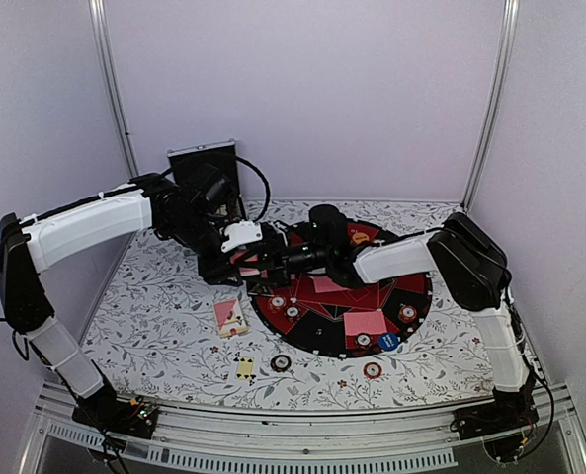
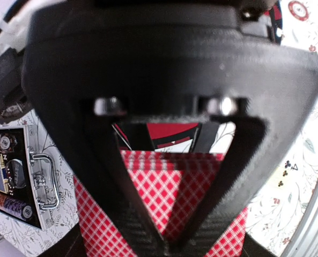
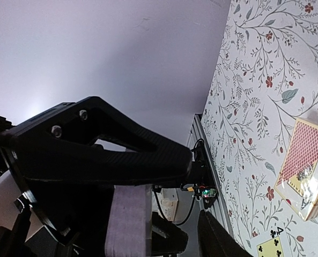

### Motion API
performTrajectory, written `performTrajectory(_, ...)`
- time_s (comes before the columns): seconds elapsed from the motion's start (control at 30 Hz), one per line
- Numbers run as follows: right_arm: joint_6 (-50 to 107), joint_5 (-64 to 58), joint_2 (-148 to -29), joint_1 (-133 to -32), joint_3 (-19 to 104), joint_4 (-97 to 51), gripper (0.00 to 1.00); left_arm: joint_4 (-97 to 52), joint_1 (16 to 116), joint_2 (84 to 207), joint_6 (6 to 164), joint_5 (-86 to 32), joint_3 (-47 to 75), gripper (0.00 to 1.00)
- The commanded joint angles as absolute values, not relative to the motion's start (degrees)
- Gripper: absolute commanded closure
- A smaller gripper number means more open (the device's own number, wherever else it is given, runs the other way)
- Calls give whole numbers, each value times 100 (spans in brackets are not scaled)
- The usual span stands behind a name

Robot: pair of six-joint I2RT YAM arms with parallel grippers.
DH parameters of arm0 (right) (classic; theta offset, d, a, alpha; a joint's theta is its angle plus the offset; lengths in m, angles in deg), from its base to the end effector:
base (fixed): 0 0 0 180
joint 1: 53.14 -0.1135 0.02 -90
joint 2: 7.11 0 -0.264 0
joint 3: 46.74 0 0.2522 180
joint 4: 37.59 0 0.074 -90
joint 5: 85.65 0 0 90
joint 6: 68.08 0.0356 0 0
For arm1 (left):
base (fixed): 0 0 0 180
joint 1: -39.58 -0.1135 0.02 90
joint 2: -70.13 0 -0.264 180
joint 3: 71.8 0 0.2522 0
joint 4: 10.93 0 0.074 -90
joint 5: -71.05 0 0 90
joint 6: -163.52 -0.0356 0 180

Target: Distribute texas hold em gaming equipment

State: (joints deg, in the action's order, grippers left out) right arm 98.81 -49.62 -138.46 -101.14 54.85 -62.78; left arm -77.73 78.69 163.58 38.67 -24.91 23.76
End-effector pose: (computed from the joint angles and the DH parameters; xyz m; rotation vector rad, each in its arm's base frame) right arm 0.3185 0.3968 0.1789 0.4191 -2.2108 -2.1465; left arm 0.2574 -0.2140 0.2874 1.6491 2.1375 -0.1630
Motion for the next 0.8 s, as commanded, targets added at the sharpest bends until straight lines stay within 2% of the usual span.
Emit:
performTrajectory(0.0, 9634, -4829, -13724, -9892, 5173, -5783, 56, -7730, 7843, 16110, 3874, -2595, 2452, 100)
performTrajectory(0.1, 9565, -4838, -13652, -9853, 5080, -5722, 61, -7734, 7843, 16110, 3865, -2581, 2432, 100)
performTrajectory(0.5, 9407, -4872, -13326, -9700, 4779, -5640, 70, -7734, 7834, 16110, 3849, -2573, 2423, 100)
performTrajectory(0.77, 9334, -4882, -13212, -9652, 4630, -5596, 72, -7734, 7834, 16132, 3841, -2551, 2436, 100)
